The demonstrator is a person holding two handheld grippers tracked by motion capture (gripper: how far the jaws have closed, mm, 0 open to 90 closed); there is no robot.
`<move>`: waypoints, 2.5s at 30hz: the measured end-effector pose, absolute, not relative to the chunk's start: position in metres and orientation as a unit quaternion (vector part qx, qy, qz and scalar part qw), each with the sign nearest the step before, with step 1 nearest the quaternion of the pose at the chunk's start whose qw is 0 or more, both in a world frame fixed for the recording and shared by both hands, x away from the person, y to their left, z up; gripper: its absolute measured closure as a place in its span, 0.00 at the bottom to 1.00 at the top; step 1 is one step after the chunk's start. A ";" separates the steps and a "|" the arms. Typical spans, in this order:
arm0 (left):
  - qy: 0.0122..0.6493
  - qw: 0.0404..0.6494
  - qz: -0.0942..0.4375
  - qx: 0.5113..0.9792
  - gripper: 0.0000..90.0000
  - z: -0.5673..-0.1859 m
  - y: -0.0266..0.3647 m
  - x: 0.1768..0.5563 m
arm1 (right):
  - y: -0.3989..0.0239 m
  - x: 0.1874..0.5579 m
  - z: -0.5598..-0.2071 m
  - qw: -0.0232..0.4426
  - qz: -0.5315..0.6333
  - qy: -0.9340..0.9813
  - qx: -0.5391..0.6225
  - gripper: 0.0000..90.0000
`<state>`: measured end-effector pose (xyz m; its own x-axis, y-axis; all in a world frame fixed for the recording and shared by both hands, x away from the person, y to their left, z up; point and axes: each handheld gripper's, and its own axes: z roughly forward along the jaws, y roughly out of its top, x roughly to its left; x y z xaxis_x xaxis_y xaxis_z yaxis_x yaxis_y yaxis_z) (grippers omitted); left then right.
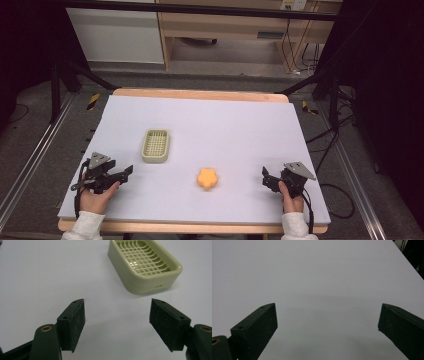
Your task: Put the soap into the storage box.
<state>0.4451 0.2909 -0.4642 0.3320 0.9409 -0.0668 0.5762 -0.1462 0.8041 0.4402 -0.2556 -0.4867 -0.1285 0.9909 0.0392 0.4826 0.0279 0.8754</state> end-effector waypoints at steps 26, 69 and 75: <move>0.465 0.379 0.219 0.770 0.31 -0.464 0.251 0.437 | -0.257 0.442 -0.487 0.312 0.391 0.644 0.579 0.03; 0.433 0.390 0.213 0.784 0.30 -0.458 0.220 0.438 | -0.256 0.444 -0.487 0.304 0.388 0.652 0.576 0.03; 0.423 0.391 0.209 0.790 0.30 -0.454 0.215 0.438 | -0.256 0.444 -0.487 0.302 0.388 0.651 0.578 0.03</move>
<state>0.4380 0.2146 -0.4543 0.5545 0.8322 -0.0014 0.5054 -0.3354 0.7951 0.4444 -0.2561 -0.4873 -0.1490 0.9873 0.0544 0.5190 0.0312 0.8542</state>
